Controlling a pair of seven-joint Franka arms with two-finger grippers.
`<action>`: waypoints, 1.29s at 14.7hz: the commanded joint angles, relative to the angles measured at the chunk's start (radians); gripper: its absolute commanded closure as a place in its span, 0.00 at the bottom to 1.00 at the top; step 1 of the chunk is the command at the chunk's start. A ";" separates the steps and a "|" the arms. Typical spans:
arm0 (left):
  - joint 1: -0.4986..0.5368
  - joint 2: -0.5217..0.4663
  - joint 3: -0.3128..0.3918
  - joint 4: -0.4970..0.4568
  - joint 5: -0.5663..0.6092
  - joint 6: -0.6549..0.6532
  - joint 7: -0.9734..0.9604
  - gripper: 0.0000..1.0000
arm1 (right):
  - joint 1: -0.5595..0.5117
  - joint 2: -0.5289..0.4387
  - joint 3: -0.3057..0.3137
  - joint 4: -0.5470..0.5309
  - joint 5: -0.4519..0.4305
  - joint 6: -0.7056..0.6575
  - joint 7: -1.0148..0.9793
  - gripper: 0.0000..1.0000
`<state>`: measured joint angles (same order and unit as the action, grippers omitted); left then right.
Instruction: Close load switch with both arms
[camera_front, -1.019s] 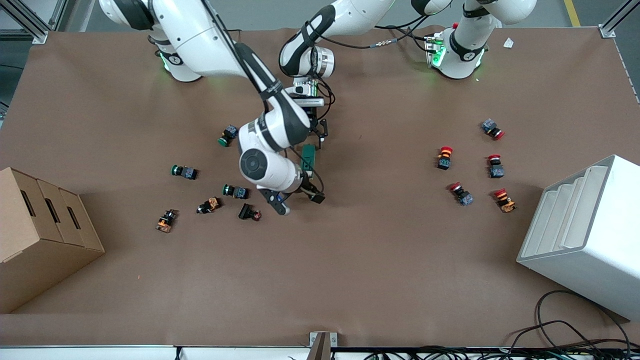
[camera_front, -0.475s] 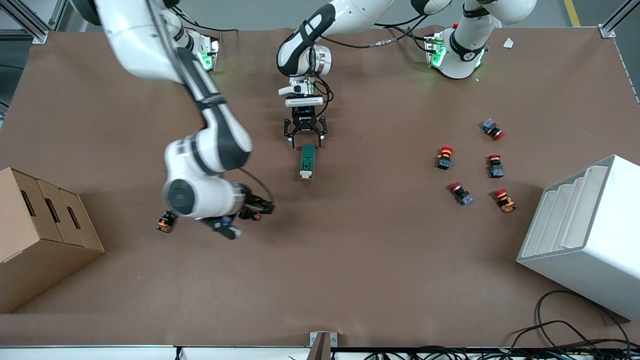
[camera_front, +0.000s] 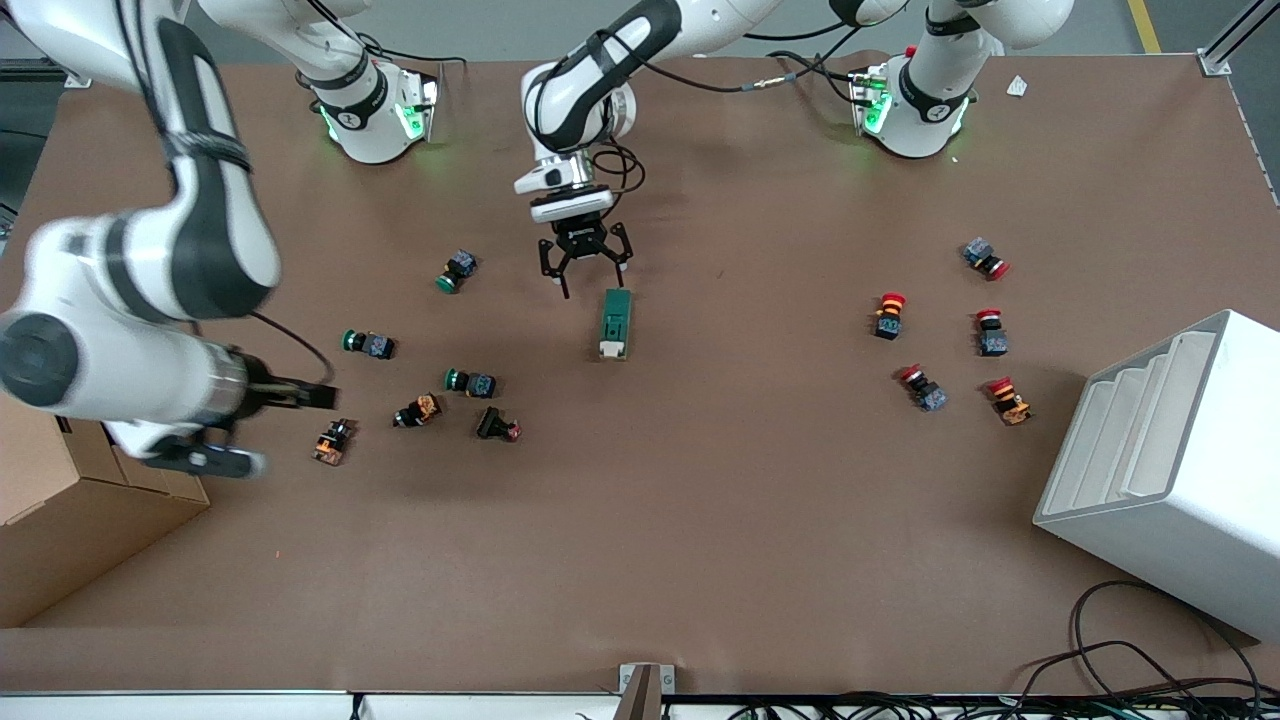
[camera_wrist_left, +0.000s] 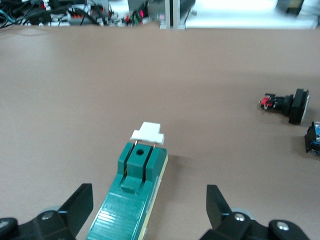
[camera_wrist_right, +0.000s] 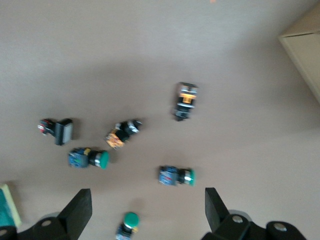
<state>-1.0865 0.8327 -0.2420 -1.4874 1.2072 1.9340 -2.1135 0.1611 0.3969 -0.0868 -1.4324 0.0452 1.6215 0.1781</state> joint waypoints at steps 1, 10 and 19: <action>0.037 -0.038 0.007 0.064 -0.150 0.008 0.183 0.00 | -0.076 -0.095 0.022 -0.040 -0.036 -0.072 -0.090 0.00; 0.354 -0.343 -0.005 0.065 -0.592 0.013 0.807 0.00 | -0.186 -0.155 0.018 0.098 -0.090 -0.244 -0.278 0.00; 0.782 -0.563 -0.002 0.064 -0.935 -0.092 1.402 0.00 | -0.206 -0.153 0.021 0.110 0.016 -0.282 -0.273 0.00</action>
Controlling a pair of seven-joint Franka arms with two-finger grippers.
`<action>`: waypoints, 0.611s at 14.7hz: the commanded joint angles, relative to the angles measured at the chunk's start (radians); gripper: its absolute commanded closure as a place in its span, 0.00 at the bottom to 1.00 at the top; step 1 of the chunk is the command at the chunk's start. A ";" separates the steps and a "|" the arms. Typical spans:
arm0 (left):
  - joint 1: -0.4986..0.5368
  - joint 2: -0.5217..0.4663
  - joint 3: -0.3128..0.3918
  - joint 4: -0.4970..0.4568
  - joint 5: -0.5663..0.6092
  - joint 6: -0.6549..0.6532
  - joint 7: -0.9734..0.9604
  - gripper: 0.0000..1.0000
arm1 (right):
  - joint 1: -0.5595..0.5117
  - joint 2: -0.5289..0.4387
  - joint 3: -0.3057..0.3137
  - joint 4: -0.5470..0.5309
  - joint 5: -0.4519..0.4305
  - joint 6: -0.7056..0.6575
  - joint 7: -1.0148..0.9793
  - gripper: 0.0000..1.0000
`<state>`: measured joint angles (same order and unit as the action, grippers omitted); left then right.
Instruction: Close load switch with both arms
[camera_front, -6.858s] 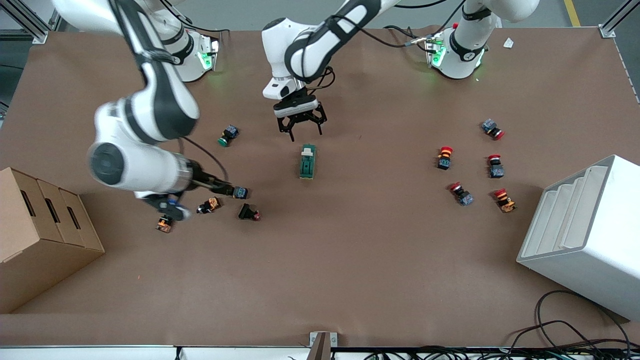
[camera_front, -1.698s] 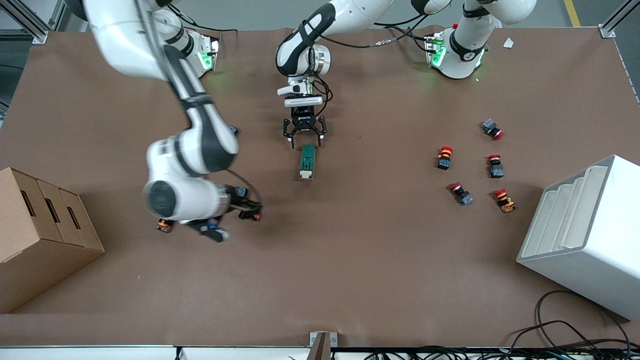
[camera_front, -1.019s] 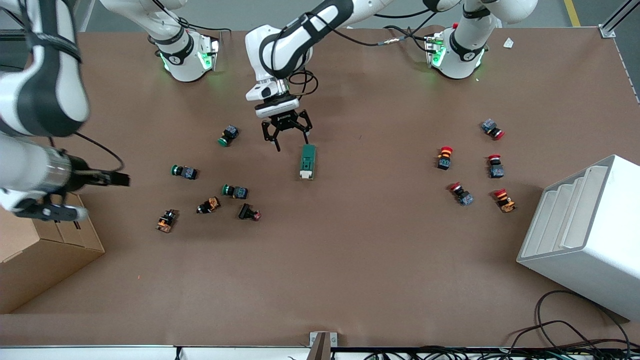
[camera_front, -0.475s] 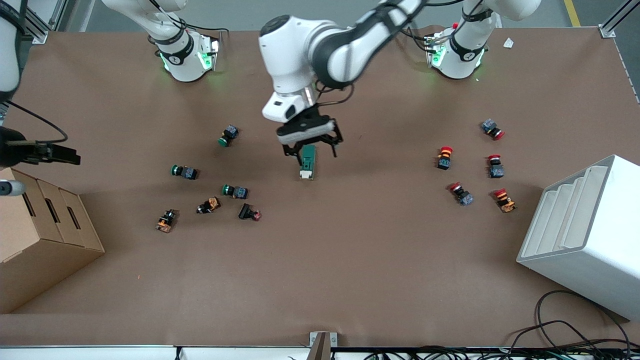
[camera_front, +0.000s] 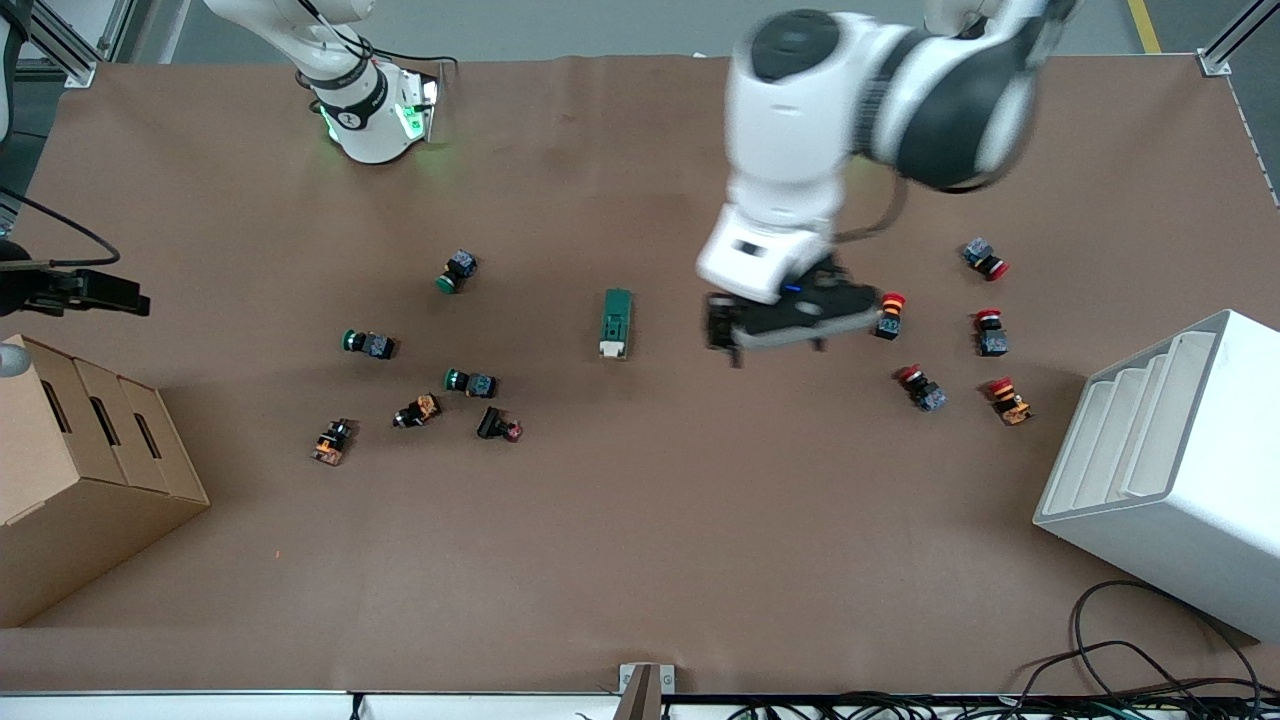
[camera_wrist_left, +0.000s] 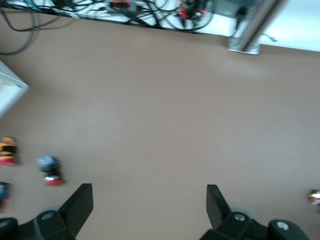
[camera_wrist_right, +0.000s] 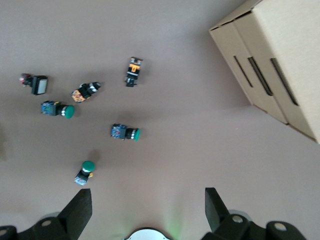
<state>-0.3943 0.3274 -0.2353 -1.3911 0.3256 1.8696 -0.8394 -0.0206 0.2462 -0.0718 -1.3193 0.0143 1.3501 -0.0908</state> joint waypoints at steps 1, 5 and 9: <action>0.142 -0.077 -0.012 -0.034 -0.080 -0.039 0.205 0.00 | -0.024 -0.008 0.004 -0.003 0.049 -0.012 -0.003 0.00; 0.273 -0.142 -0.012 -0.032 -0.126 -0.153 0.397 0.00 | -0.015 -0.059 0.007 -0.053 0.038 0.000 -0.003 0.00; 0.353 -0.233 0.034 -0.081 -0.272 -0.205 0.615 0.00 | -0.004 -0.175 0.010 -0.171 0.015 0.032 0.005 0.00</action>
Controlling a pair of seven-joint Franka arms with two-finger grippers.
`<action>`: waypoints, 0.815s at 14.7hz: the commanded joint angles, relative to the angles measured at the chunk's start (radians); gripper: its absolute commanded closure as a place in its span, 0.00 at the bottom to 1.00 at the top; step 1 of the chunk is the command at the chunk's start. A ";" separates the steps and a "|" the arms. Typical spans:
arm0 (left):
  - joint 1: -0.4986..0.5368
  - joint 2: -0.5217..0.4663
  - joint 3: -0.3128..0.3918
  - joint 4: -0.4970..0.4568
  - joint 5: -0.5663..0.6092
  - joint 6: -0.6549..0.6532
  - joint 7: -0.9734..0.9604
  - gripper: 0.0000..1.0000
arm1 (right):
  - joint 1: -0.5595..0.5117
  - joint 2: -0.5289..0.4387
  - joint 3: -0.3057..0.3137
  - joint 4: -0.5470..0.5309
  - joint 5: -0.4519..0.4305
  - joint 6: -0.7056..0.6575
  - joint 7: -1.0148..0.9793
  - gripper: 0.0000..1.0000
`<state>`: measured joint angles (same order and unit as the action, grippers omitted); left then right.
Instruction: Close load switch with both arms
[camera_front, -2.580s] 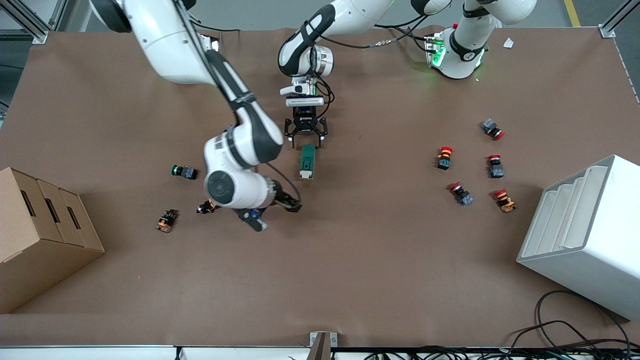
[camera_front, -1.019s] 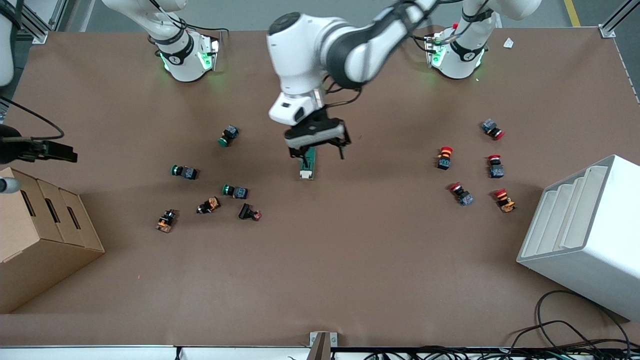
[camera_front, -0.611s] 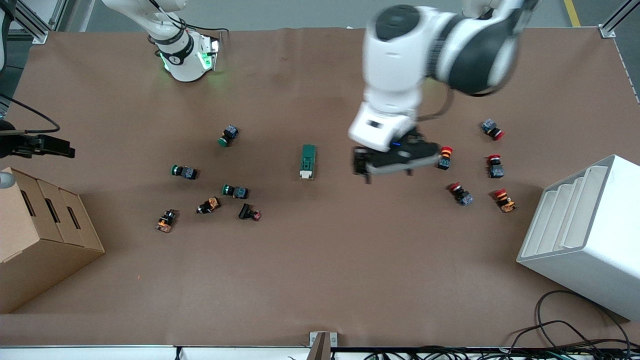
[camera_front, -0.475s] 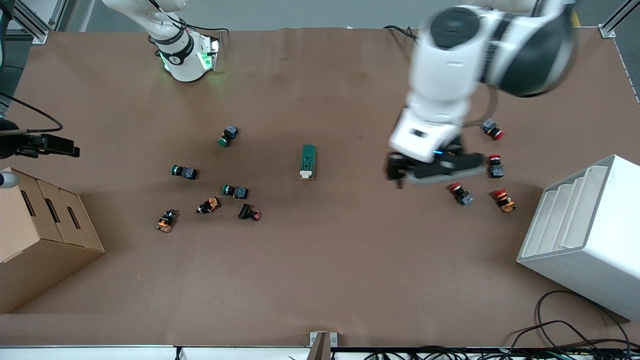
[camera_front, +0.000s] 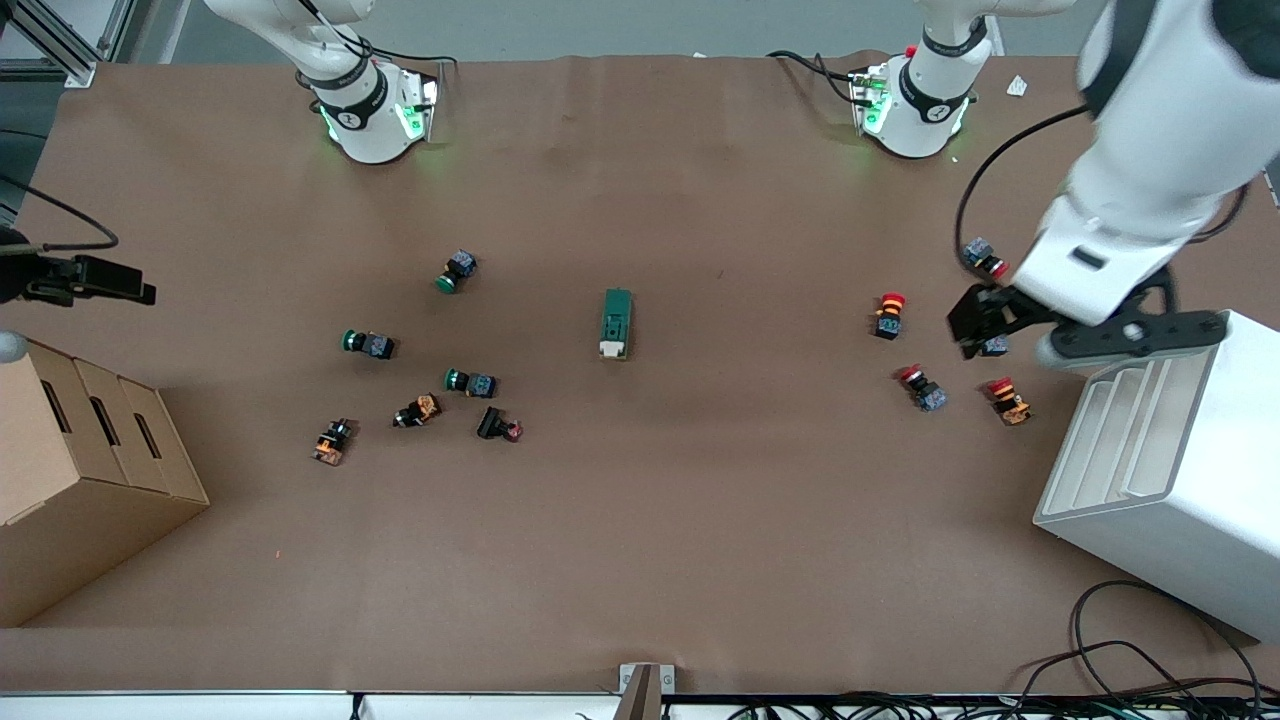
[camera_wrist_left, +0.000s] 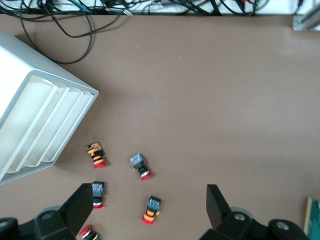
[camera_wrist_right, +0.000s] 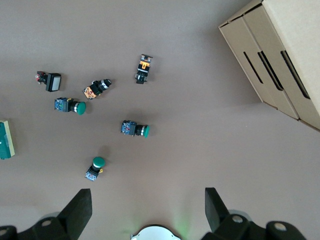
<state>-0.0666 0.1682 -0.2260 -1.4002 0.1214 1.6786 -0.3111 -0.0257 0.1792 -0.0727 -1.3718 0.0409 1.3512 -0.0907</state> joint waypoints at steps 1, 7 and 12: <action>0.015 -0.110 0.061 -0.109 -0.086 -0.023 0.101 0.00 | 0.001 -0.128 0.013 -0.130 -0.012 0.029 0.041 0.00; 0.063 -0.300 0.091 -0.309 -0.155 -0.080 0.248 0.00 | -0.002 -0.325 0.019 -0.337 -0.012 0.126 0.074 0.00; 0.054 -0.317 0.129 -0.304 -0.160 -0.106 0.260 0.00 | 0.000 -0.346 0.021 -0.352 -0.012 0.149 0.075 0.00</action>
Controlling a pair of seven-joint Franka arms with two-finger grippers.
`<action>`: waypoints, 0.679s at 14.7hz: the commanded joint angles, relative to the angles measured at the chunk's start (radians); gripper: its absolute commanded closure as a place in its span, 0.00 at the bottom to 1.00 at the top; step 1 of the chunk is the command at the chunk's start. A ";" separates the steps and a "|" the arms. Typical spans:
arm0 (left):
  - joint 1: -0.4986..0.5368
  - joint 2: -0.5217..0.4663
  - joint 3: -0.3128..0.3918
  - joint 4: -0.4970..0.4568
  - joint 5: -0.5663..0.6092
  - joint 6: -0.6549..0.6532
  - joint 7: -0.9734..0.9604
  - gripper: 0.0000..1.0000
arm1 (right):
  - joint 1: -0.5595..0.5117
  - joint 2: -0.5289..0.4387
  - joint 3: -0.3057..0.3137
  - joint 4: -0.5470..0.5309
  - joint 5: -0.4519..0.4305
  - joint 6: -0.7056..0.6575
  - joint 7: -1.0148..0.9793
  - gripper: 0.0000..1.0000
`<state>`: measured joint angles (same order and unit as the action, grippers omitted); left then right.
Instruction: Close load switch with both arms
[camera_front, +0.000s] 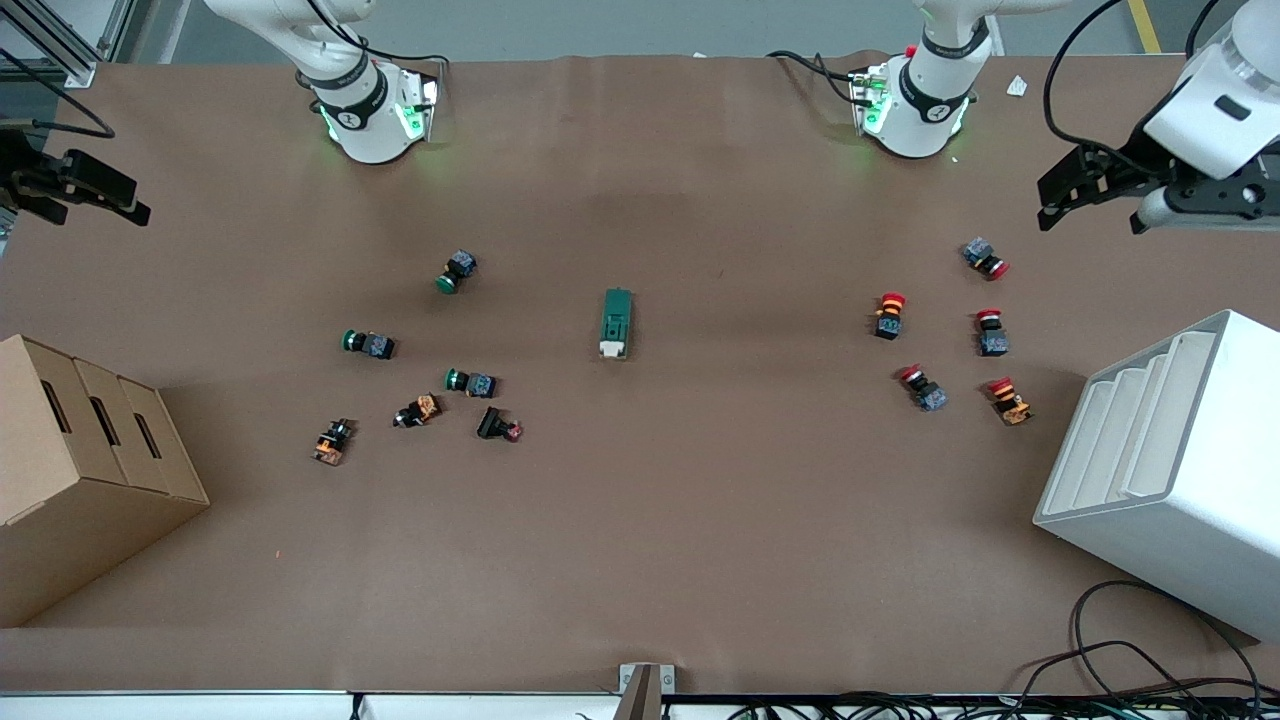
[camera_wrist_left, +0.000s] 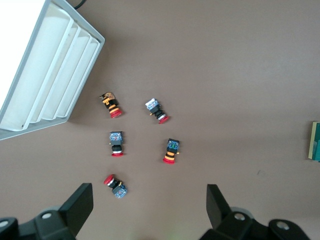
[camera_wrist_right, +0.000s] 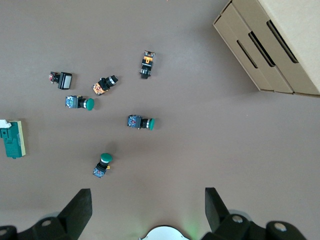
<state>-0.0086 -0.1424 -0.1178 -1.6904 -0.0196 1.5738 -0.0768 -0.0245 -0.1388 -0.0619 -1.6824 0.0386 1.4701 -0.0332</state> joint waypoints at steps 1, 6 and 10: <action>-0.001 0.000 0.021 -0.009 -0.020 -0.001 0.031 0.00 | -0.003 -0.028 0.010 -0.040 -0.008 0.036 0.018 0.00; 0.002 0.021 0.018 0.027 -0.017 -0.017 0.041 0.00 | -0.003 -0.025 0.008 -0.040 -0.008 0.044 0.013 0.00; 0.001 0.035 0.018 0.046 -0.011 -0.034 0.040 0.00 | 0.000 -0.024 0.010 -0.040 -0.037 0.039 -0.001 0.00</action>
<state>-0.0085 -0.1245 -0.1001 -1.6803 -0.0215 1.5672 -0.0559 -0.0245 -0.1431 -0.0593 -1.6970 0.0279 1.4982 -0.0320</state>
